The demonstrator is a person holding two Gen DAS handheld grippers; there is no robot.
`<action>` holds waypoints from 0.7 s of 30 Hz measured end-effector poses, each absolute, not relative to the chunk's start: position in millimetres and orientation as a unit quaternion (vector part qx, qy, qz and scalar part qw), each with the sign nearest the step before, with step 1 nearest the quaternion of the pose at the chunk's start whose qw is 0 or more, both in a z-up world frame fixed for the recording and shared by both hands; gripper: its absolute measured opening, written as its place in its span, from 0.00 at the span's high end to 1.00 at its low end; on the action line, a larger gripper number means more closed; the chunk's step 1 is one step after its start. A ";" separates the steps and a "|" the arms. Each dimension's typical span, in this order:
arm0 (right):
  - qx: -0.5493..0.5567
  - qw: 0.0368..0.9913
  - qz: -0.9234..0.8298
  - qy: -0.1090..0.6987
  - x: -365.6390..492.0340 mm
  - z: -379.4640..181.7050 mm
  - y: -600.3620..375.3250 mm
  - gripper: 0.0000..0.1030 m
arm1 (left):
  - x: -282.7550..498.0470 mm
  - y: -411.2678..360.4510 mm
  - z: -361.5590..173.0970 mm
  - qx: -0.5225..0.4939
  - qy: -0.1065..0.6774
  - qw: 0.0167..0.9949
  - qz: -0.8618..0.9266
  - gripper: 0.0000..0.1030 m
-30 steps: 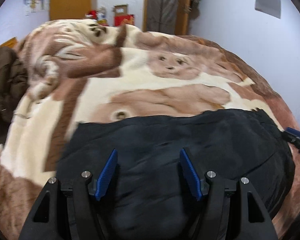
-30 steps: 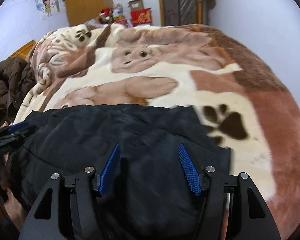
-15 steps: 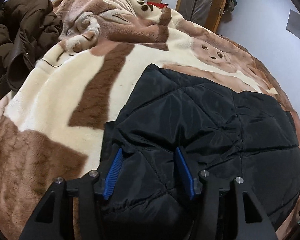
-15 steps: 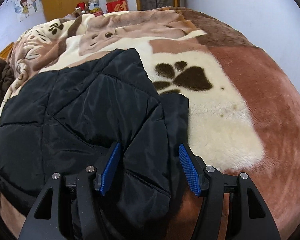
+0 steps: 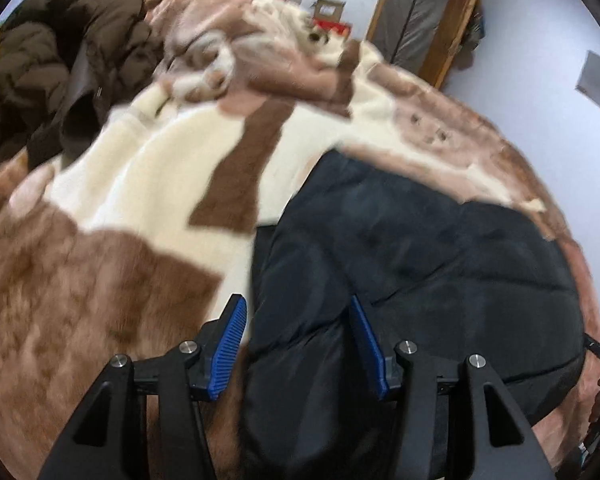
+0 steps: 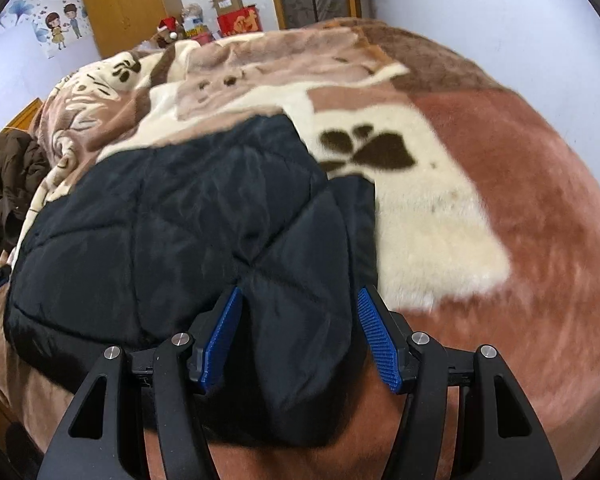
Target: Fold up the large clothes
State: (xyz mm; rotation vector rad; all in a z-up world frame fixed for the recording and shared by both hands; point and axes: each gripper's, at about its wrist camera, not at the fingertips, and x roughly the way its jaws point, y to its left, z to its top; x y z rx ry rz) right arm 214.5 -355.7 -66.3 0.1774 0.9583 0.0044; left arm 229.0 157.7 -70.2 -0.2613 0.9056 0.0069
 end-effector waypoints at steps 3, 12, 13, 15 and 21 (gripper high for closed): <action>0.104 0.879 0.001 0.466 221.2 -74.5 -363.3 0.39 | 238.8 161.9 -87.1 -0.154 0.451 0.879 -0.002 0.45; 0.121 0.867 0.002 0.483 248.6 -89.9 -370.0 0.35 | 268.2 157.9 -105.6 -0.166 0.462 0.871 -0.011 0.35; 0.125 0.866 0.003 0.484 251.2 -91.2 -371.0 0.34 | 267.6 158.9 -105.9 -0.167 0.462 0.871 -0.012 0.34; 0.141 0.861 0.008 0.488 253.3 -93.9 -374.5 0.33 | 265.3 162.6 -107.9 -0.176 0.463 0.869 -0.016 0.33; 0.171 0.853 0.018 0.492 242.7 -98.0 -380.3 0.33 | 252.7 166.6 -114.6 -0.194 0.463 0.865 -0.018 0.31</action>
